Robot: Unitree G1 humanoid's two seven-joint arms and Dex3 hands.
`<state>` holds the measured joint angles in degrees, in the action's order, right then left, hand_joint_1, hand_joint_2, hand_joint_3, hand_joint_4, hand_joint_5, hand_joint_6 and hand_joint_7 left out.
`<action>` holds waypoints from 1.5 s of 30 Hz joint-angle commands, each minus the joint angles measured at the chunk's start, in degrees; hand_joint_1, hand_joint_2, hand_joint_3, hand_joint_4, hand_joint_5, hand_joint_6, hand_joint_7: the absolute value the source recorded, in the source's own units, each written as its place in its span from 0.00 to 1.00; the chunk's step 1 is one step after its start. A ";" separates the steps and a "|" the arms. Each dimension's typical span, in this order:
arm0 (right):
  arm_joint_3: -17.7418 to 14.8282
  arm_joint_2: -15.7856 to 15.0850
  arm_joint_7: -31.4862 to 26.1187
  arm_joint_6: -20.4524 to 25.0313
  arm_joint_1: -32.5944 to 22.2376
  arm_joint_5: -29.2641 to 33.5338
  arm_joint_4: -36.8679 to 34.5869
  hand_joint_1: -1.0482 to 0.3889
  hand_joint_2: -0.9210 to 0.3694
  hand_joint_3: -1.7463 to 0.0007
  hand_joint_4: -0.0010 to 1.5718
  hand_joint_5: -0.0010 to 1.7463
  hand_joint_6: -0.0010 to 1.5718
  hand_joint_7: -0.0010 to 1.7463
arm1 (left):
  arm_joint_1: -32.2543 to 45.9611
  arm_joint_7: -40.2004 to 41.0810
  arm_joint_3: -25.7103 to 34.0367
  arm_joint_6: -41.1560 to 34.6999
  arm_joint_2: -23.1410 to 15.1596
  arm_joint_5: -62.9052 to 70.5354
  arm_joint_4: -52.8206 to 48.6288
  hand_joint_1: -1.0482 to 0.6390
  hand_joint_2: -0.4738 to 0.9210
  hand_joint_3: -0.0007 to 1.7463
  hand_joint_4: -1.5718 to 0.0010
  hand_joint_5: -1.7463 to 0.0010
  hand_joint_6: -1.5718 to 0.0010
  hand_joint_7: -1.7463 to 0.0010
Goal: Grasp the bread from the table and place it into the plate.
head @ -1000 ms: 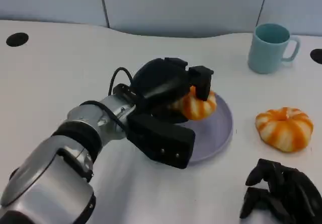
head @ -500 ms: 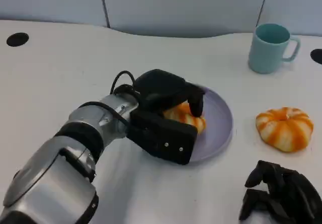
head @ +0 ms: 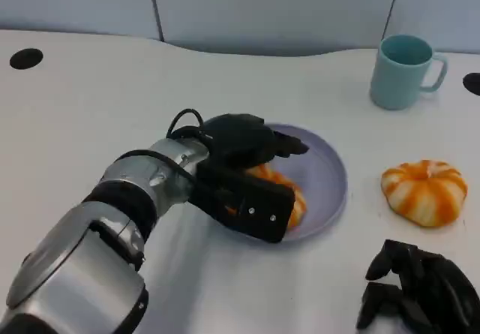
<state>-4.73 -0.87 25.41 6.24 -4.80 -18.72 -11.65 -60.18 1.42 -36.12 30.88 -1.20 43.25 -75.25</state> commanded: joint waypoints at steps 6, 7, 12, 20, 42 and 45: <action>-0.59 -1.03 -0.82 1.41 -0.15 -0.12 -0.12 0.44 0.00 0.74 0.75 0.65 0.71 0.60 | -0.67 1.38 2.69 1.37 -1.66 -2.33 1.48 0.08 1.00 0.19 1.00 1.00 0.99 1.00; -0.69 -1.01 -0.74 1.53 -0.10 -0.33 -0.19 0.44 0.00 0.74 0.76 0.65 0.71 0.60 | -0.60 1.12 3.02 1.62 -1.82 -2.73 1.58 0.08 1.00 0.19 1.00 1.00 0.99 1.00; -0.74 -1.29 -0.64 2.12 0.08 -0.28 -0.17 0.44 0.00 0.74 0.76 0.65 0.71 0.60 | 0.89 -1.08 6.86 5.84 -3.88 -7.26 2.80 0.09 1.00 0.18 1.00 1.00 0.99 1.00; -0.94 -1.45 -0.08 1.85 0.57 -0.27 -0.97 0.44 0.00 0.74 0.76 0.64 0.71 0.60 | 5.88 -8.16 14.51 10.49 -6.62 -17.08 4.43 0.12 1.00 0.16 0.99 1.00 0.99 1.00; -0.80 -1.62 0.05 1.54 1.87 0.21 -2.17 0.44 0.00 0.74 0.77 0.63 0.71 0.59 | 31.28 -29.07 37.98 14.24 -0.89 -52.37 20.30 0.24 1.00 0.15 0.72 0.64 0.69 0.94; -0.79 -1.77 0.39 1.24 2.13 0.28 -2.67 0.44 0.00 0.74 0.77 0.63 0.72 0.59 | 34.79 -33.68 40.29 9.21 0.57 -58.83 25.00 0.24 1.00 0.15 0.69 0.58 0.63 0.92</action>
<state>-5.34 -1.79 25.51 7.63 -2.66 -18.52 -13.31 -27.48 -28.40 1.94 44.18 -1.19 -10.01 -54.65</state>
